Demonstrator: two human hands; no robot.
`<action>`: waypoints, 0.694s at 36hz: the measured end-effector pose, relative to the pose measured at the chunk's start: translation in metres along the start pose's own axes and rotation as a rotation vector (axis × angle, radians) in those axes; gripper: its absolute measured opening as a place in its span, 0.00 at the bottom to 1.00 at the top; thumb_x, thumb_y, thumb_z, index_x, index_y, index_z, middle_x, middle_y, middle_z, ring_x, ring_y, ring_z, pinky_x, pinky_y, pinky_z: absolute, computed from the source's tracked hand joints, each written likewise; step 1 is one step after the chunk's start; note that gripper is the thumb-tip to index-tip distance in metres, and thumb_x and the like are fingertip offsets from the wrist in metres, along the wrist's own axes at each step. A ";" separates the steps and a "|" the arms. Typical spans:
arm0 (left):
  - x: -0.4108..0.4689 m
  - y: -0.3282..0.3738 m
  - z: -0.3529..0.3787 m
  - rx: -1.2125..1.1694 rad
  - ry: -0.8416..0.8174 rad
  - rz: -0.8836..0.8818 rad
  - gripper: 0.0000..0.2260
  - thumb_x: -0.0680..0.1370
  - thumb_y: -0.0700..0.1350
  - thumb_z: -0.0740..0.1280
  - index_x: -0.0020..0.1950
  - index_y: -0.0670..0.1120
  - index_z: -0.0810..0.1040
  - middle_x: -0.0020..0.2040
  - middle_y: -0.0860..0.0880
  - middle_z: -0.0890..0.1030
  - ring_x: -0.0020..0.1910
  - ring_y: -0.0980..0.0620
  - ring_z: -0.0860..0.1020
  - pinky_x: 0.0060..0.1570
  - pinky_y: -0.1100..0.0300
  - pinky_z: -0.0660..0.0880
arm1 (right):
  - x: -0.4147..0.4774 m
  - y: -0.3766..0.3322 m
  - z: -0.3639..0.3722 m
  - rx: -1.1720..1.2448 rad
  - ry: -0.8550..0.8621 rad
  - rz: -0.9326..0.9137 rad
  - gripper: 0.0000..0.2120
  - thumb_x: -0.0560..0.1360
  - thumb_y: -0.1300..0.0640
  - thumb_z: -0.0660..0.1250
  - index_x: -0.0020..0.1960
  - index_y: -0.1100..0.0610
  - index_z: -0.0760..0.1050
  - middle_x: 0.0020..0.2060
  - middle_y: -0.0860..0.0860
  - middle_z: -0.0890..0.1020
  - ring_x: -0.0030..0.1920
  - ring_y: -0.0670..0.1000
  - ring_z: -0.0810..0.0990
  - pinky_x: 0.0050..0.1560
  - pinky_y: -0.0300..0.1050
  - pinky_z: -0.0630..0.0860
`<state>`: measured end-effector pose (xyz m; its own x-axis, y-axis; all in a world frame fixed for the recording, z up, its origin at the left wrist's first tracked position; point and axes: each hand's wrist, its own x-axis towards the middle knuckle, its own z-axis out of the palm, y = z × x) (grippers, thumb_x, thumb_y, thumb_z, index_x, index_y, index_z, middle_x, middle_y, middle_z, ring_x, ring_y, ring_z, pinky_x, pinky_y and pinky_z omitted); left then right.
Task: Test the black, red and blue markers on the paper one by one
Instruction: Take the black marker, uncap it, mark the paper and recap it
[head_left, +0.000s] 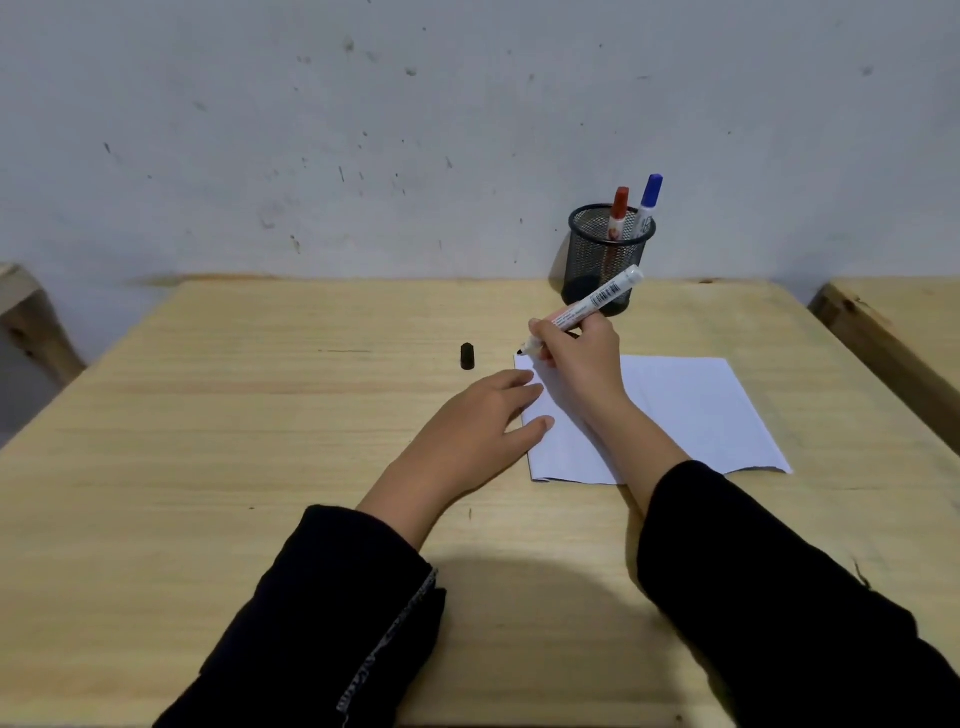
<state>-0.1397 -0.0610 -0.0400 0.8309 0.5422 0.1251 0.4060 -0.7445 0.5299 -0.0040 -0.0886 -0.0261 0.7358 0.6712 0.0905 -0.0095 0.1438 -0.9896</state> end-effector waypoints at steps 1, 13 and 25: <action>0.000 0.000 0.000 -0.001 -0.001 -0.001 0.22 0.78 0.56 0.60 0.71 0.49 0.69 0.75 0.53 0.65 0.71 0.56 0.65 0.67 0.58 0.65 | 0.000 0.000 0.000 -0.002 -0.004 -0.003 0.07 0.72 0.62 0.69 0.39 0.55 0.71 0.31 0.50 0.76 0.26 0.38 0.77 0.29 0.30 0.74; 0.000 0.001 0.001 -0.035 0.035 0.047 0.20 0.78 0.53 0.61 0.69 0.49 0.72 0.72 0.54 0.69 0.67 0.56 0.69 0.58 0.62 0.67 | -0.002 0.000 0.003 -0.110 -0.032 0.005 0.04 0.72 0.66 0.64 0.43 0.61 0.68 0.33 0.55 0.73 0.32 0.49 0.73 0.29 0.36 0.74; -0.001 0.002 0.000 -0.029 -0.005 0.003 0.22 0.79 0.54 0.60 0.71 0.48 0.69 0.75 0.53 0.64 0.72 0.56 0.65 0.68 0.57 0.65 | 0.004 -0.004 -0.004 0.210 0.046 0.124 0.06 0.73 0.65 0.67 0.46 0.61 0.71 0.32 0.51 0.74 0.24 0.41 0.73 0.29 0.33 0.73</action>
<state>-0.1394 -0.0627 -0.0396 0.8344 0.5374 0.1225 0.3919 -0.7347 0.5537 0.0016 -0.0894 -0.0226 0.7500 0.6602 -0.0398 -0.2386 0.2140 -0.9473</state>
